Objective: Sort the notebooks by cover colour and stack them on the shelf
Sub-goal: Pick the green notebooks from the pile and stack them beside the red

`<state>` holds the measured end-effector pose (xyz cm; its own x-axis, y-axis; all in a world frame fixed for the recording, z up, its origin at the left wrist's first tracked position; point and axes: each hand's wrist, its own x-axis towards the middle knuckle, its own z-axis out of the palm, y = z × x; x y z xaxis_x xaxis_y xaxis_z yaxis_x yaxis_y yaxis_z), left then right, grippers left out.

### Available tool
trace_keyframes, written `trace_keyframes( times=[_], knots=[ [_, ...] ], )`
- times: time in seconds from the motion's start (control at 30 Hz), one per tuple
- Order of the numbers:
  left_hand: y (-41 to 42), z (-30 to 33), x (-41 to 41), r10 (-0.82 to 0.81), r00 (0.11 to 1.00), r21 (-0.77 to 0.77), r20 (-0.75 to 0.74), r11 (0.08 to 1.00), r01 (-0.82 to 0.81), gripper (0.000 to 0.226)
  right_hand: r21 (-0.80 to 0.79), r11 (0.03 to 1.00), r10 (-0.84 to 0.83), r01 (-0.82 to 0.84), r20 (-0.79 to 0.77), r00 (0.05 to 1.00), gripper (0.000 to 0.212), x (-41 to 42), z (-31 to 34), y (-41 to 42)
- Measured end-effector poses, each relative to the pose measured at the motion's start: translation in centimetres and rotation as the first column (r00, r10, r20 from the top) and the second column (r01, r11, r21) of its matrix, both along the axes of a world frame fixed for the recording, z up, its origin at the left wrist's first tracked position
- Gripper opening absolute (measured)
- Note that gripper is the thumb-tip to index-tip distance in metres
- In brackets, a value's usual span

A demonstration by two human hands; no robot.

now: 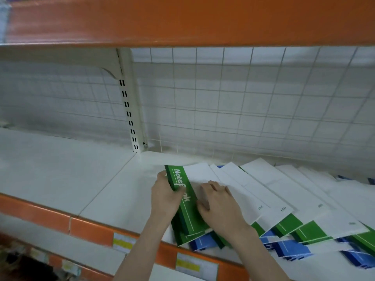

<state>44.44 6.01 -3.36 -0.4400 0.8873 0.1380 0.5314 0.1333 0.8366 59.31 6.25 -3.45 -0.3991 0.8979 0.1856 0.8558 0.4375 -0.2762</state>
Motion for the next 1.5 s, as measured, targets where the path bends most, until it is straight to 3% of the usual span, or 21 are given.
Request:
trace_keyframes(
  times=[0.13, 0.23, 0.33, 0.4, 0.5, 0.6, 0.67, 0.8, 0.9, 1.0, 1.13, 1.33, 1.43, 1.5],
  knots=[
    [0.8, 0.3, 0.3, -0.012, 0.945, 0.076, 0.325, 0.997, -0.013, 0.039, -0.21, 0.976, 0.055, -0.058, -0.023, 0.998, 0.097, -0.2, 0.9, -0.4],
    [0.8, 0.4, 0.2, -0.04, 0.913, 0.076, 0.406, 0.997, 0.01, 0.032, -0.295, 0.953, 0.063, -0.061, -0.002, 0.998, 0.1, -0.8, 1.2, -0.4],
    [0.6, 0.4, -0.3, -0.09, 0.937, 0.11, 0.336, 0.992, 0.056, 0.028, -0.312, 0.95, 0.023, -0.026, -0.012, 1.0, 0.082, -2.0, 1.6, -0.5],
    [0.4, 0.2, -0.7, -0.058, 0.98, 0.108, 0.191, 0.993, 0.038, 0.029, -0.283, 0.959, -0.027, 0.015, -0.039, 0.999, 0.065, -2.8, 1.7, -0.6],
    [-0.1, -0.1, -1.8, 0.053, 0.986, -0.014, -0.156, 0.998, -0.056, 0.026, -0.242, 0.968, -0.075, 0.071, -0.005, 0.997, 0.052, -3.4, 1.7, -0.8],
    [-0.6, 0.0, -2.7, 0.072, 0.97, -0.161, -0.234, 0.981, -0.112, 0.032, -0.236, 0.967, -0.095, 0.094, 0.009, 0.995, 0.051, -3.5, 1.4, -0.7],
    [-0.6, 0.1, -2.9, 0.049, 0.991, -0.184, -0.121, 0.98, -0.071, 0.029, -0.245, 0.965, -0.095, 0.092, 0.001, 0.996, 0.049, -3.6, 1.4, -0.7],
    [-0.6, 0.5, -2.9, -0.012, 0.984, -0.079, 0.18, 0.996, 0.027, 0.014, -0.3, 0.951, -0.097, 0.077, -0.054, 0.994, 0.05, -3.4, 1.9, -0.5],
    [-0.7, 0.8, -1.8, -0.085, 0.893, 0.005, 0.443, 0.996, 0.092, 0.012, -0.358, 0.932, -0.104, 0.059, -0.11, 0.989, 0.049, -3.3, 2.3, -0.5],
    [-0.5, 0.9, -0.2, -0.147, 0.755, 0.056, 0.639, 0.988, 0.146, 0.025, -0.366, 0.93, -0.08, 0.034, -0.11, 0.991, 0.045, -3.3, 2.6, -1.0],
    [0.1, 1.2, 0.1, -0.207, 0.684, 0.092, 0.7, 0.975, 0.201, 0.024, -0.291, 0.957, -0.026, 0.012, -0.046, 0.999, 0.053, -2.7, 2.3, -1.6],
    [1.0, 0.7, 0.6, -0.167, 0.61, 0.061, 0.775, 0.98, 0.19, 0.021, -0.33, 0.942, 0.058, -0.068, -0.04, 0.998, 0.102, -1.3, 2.0, -1.6],
    [1.3, 0.8, 1.7, -0.23, 0.537, 0.079, 0.812, 0.954, 0.289, 0.025, -0.36, 0.933, 0.038, -0.016, 0.054, 0.998, 0.103, 0.0, 2.1, -1.6],
    [1.4, 0.7, 2.7, -0.288, 0.583, 0.06, 0.76, 0.924, 0.379, 0.029, -0.353, 0.934, -0.038, 0.062, 0.077, 0.996, 0.093, 0.3, 2.2, -1.6]
  ],
)
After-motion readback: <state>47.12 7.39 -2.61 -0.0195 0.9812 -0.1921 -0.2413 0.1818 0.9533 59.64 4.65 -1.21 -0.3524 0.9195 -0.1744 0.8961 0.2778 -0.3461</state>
